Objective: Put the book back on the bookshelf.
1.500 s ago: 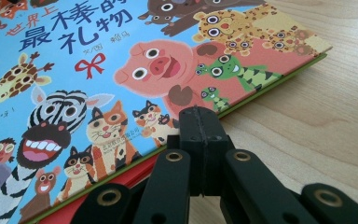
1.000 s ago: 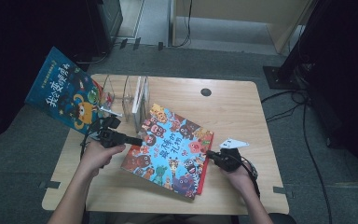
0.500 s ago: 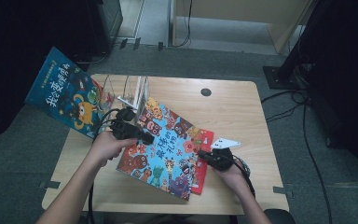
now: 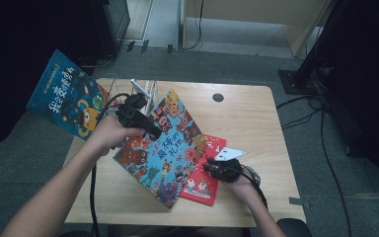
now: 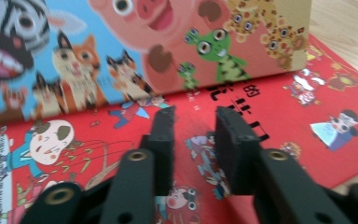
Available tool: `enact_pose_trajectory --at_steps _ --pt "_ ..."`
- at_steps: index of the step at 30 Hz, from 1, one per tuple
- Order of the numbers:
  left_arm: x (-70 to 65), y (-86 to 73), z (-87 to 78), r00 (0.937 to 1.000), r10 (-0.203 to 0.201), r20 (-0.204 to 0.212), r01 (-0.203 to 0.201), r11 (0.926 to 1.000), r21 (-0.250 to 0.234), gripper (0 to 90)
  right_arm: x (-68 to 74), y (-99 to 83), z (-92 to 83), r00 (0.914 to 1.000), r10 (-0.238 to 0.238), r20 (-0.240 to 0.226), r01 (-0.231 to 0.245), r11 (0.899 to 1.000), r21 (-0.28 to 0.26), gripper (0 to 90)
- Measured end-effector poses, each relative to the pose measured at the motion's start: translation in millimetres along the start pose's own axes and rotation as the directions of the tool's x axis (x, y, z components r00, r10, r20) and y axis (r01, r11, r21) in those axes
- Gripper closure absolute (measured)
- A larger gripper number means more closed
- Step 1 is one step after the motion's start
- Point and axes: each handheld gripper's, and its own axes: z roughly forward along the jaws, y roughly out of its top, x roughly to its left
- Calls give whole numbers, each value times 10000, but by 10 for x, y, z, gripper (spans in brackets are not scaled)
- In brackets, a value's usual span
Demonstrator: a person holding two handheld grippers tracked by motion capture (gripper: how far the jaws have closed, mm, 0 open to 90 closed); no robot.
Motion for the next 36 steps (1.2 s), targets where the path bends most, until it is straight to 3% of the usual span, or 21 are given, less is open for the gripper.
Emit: enact_pose_trajectory --at_steps 4,7,10,11,13,15,18,20,22,24,28,31,36 --pt "-139 52 -116 9941 449 -988 -411 9983 403 816 30 -7 13 9997 -230 -67 229 9997 -52 566" --pt "-251 54 -192 9823 897 -1645 -778 9940 774 820 46 -8 20 9994 -344 -23 344 9994 -65 550" --pt "-359 25 -257 9647 1370 -2249 -1152 9875 1075 820 47 -8 21 9994 -347 -20 347 9994 -65 547" --pt "-375 5 -278 9615 1411 -2356 -1192 9873 1050 820 47 -7 23 9993 -372 -11 372 9993 -81 547" --pt "-362 -45 -331 9646 1340 -2269 -1125 9880 1054 820 47 -7 25 9993 -385 -27 384 9992 -88 546" --pt "-305 -126 -412 9761 1114 -1868 -958 9913 904 820 47 -7 26 9993 -382 -26 382 9992 -97 546" --pt "-211 -267 -545 9881 712 -1363 -653 9967 474 820 48 -8 26 9993 -379 -16 379 9992 -98 546" --pt "-158 -360 -628 9911 477 -1243 -444 9986 297 820 47 -8 26 9992 -391 -15 391 9992 -97 546" --pt "-130 -477 -723 9900 189 -1401 -173 9998 126 820 45 -8 26 9992 -395 -34 394 9992 -87 548" --pt "-101 -594 -830 9871 155 -1592 -166 9998 -52 819 37 -10 24 9991 -410 -76 409 9991 -93 553" --pt "53 -835 -1045 9892 -509 -1373 443 9977 -508 820 36 -10 31 9991 -427 -66 426 9990 -142 548" --pt "143 -991 -1171 9888 -759 -1284 650 9941 -865 819 40 -10 42 9989 -467 -58 466 9987 -196 527" --pt "274 -1209 -1327 9822 -1438 -1209 1271 9825 -1362 819 33 -9 47 9986 -513 -131 510 9985 -210 525"
